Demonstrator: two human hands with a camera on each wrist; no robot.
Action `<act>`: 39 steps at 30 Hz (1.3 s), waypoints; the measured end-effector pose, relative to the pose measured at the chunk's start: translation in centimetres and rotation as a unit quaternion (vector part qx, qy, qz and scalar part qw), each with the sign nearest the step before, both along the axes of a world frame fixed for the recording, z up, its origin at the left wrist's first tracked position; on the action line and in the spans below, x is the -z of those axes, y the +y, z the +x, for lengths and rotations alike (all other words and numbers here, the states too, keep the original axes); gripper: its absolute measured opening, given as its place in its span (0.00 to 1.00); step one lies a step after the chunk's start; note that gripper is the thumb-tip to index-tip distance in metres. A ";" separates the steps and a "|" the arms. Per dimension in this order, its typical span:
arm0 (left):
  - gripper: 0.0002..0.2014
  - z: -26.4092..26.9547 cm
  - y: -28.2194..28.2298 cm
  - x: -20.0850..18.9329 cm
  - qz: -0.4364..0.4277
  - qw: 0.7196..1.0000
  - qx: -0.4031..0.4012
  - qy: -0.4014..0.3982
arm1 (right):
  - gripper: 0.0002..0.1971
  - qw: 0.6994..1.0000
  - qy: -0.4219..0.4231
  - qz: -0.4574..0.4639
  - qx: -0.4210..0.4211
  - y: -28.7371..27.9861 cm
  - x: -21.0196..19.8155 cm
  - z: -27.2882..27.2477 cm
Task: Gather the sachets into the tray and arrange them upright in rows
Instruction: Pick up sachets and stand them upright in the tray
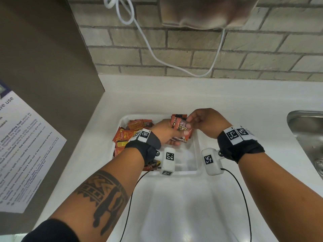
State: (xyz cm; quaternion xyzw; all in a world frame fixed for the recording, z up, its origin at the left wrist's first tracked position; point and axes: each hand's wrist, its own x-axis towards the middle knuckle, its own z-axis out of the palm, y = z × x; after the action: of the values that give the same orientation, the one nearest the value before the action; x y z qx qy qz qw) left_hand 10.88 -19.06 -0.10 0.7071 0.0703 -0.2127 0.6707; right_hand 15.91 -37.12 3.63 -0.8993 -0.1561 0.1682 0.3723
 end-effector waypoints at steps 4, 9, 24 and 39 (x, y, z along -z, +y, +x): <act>0.11 -0.5 0.3 -0.2 -0.022 1.000 0.009 -0.012 | 0.04 0.999 -0.001 0.027 0.017 0.0 -0.5 0.4; 0.12 -0.5 0.4 -0.4 0.076 0.996 -0.009 -0.042 | 0.03 0.999 -0.022 0.014 0.040 0.5 -1.2 0.6; 0.16 -0.4 -1.1 0.0 0.243 0.958 0.109 0.102 | 0.02 0.984 -0.054 -0.170 0.017 0.7 0.4 0.4; 0.07 0.5 -3.0 0.6 0.268 0.950 0.129 0.091 | 0.06 0.990 -0.015 -0.140 0.029 0.9 1.4 0.7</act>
State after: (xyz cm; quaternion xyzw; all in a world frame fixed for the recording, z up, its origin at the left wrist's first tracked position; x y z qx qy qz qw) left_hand 11.41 -22.04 -0.68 0.8415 0.0935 -0.3345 0.4138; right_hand 16.64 -36.20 2.25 -0.9492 -0.1104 0.1639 0.2448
